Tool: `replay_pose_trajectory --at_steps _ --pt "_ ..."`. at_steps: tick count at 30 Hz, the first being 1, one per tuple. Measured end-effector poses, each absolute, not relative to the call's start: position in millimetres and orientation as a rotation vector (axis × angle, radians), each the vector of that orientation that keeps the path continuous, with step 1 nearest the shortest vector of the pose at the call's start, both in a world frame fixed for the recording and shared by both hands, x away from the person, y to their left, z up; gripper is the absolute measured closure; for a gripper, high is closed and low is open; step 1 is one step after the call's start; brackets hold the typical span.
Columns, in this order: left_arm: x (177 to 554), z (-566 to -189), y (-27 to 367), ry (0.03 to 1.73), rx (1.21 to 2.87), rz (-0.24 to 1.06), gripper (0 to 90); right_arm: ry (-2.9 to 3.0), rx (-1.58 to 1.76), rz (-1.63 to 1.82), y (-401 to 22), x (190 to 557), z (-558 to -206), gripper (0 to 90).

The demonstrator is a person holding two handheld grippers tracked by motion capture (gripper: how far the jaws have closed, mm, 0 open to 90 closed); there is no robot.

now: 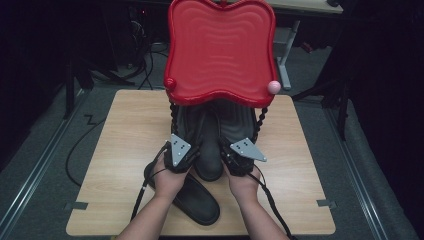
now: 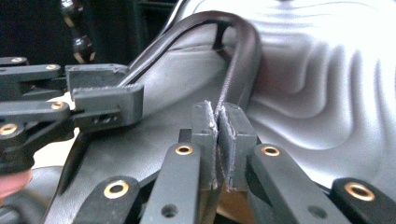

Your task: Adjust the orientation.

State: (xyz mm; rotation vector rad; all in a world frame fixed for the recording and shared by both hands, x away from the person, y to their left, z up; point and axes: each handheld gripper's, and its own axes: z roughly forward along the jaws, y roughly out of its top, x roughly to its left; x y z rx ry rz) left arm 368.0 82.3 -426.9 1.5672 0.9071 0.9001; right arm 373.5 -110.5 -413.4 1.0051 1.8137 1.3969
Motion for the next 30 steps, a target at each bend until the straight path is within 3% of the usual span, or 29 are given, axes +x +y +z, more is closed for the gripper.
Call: replay_pose_trajectory --at_steps 3,8,11,14,16,23,25,26,30 --pt "356 -430 80 0.897 1.551 0.896 51.4 1.783 1.031 1.395 -111 374 -414 85.2" --pt "336 -437 78 0.887 1.539 0.895 48.1 1.779 1.021 1.387 -111 373 -415 85.2" --pt "326 -444 77 0.899 1.544 0.92 51.2 1.779 1.018 1.386 -110 372 -416 85.1" --pt "329 -445 80 0.919 1.533 0.926 65.1 1.78 1.014 1.384 -109 372 -416 84.8" --pt "337 -440 85 0.929 1.535 0.929 68.3 1.783 1.01 1.377 -108 374 -416 84.4" --pt "348 -433 86 0.958 1.533 0.943 69.4 1.798 1.009 1.367 -102 389 -411 83.4" --pt "349 -433 85 0.965 1.526 0.944 69.4 1.809 1.0 1.371 -101 392 -409 78.3" --pt "349 -433 84 0.966 1.524 0.949 69.4 1.821 0.997 1.374 -104 389 -405 72.0" --pt "349 -435 82 0.95 1.528 0.96 69.4 1.837 0.956 1.411 -116 359 -407 70.6"
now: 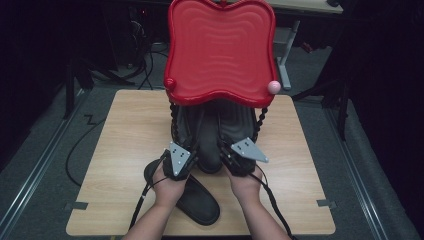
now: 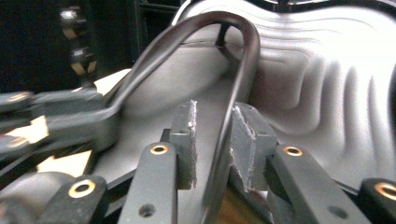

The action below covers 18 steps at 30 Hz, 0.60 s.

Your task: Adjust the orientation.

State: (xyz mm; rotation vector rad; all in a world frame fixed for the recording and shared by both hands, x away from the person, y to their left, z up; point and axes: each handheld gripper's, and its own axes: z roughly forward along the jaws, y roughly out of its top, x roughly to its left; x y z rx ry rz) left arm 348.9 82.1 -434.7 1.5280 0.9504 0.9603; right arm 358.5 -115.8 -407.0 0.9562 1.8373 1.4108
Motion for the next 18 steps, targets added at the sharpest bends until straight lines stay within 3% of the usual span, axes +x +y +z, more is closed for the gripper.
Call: replay_pose_trajectory --at_steps 2,8,18 --pt "349 -435 82 0.953 1.525 0.956 69.4 1.847 0.949 1.42 -119 349 -410 71.7" --pt "349 -435 84 0.95 1.525 0.953 69.2 1.919 0.924 1.39 -132 297 -446 87.2" --pt "349 -436 85 0.949 1.513 0.944 69.2 1.995 0.866 1.283 -128 287 -474 89.3"
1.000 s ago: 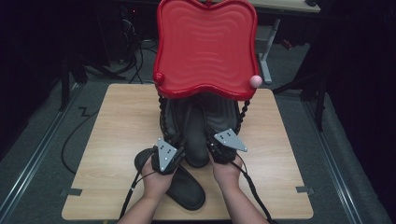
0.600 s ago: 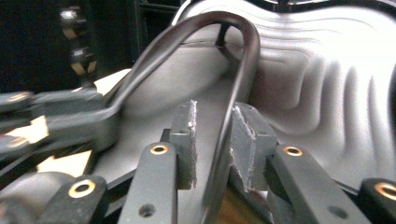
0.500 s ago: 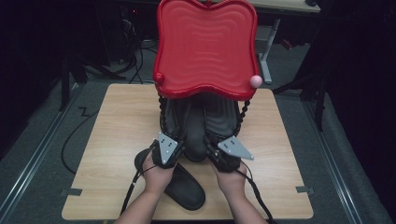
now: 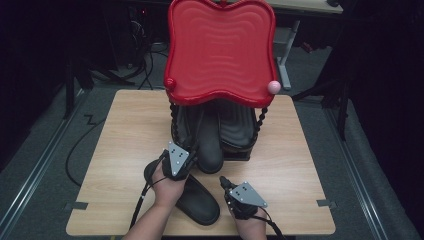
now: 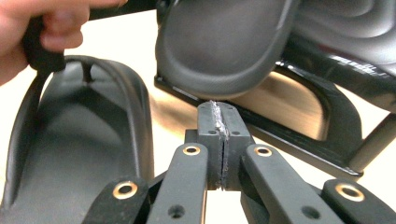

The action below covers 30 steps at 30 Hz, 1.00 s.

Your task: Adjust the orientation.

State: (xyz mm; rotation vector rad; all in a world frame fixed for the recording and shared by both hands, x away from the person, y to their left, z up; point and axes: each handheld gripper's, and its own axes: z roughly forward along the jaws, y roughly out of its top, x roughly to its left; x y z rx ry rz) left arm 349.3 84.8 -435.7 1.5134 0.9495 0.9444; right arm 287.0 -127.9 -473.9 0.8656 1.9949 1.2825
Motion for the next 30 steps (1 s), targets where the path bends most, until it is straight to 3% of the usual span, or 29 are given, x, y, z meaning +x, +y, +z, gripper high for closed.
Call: replay_pose_trajectory --at_steps 18,30 --pt "362 -431 92 0.966 1.519 0.975 69.5 1.997 0.846 1.278 -97 316 -479 89.6" --pt "365 -430 92 0.971 1.524 0.98 69.4 1.999 0.817 1.326 -92 307 -473 89.2"
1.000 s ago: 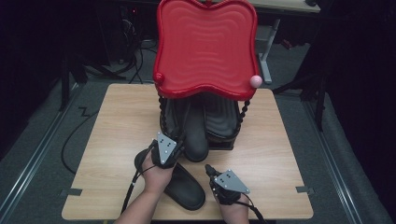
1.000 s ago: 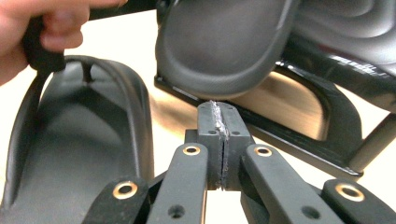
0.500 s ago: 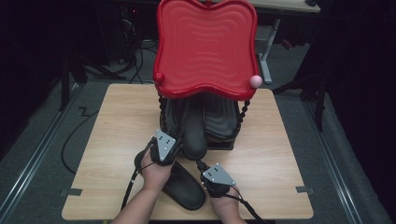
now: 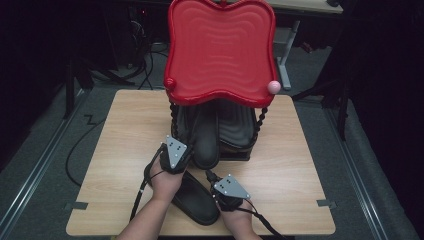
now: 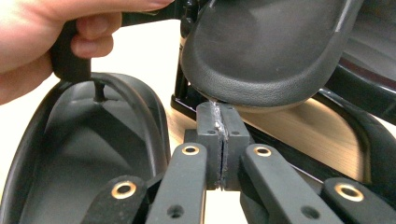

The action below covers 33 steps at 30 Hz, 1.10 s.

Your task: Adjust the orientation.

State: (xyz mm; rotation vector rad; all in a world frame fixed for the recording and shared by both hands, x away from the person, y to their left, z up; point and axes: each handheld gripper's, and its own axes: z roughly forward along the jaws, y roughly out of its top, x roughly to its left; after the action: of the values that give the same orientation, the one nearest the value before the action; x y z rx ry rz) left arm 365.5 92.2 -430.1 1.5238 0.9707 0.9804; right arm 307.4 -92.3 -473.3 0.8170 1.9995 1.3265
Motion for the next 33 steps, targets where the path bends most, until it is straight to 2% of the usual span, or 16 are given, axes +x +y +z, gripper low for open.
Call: replay_pose_trajectory --at_steps 5,11,19,33 --pt "366 -432 92 0.973 1.537 0.964 61.3 1.997 0.818 1.322 -88 318 -469 89.1" --pt "349 -442 90 0.967 1.506 0.943 54.6 1.995 0.813 1.305 -79 331 -463 88.9" --pt "351 -447 90 0.987 1.508 0.938 55.7 1.982 0.791 1.334 -79 323 -459 88.5" --pt "357 -444 91 0.993 1.501 0.95 57.7 1.97 0.793 1.291 -73 333 -460 88.9"
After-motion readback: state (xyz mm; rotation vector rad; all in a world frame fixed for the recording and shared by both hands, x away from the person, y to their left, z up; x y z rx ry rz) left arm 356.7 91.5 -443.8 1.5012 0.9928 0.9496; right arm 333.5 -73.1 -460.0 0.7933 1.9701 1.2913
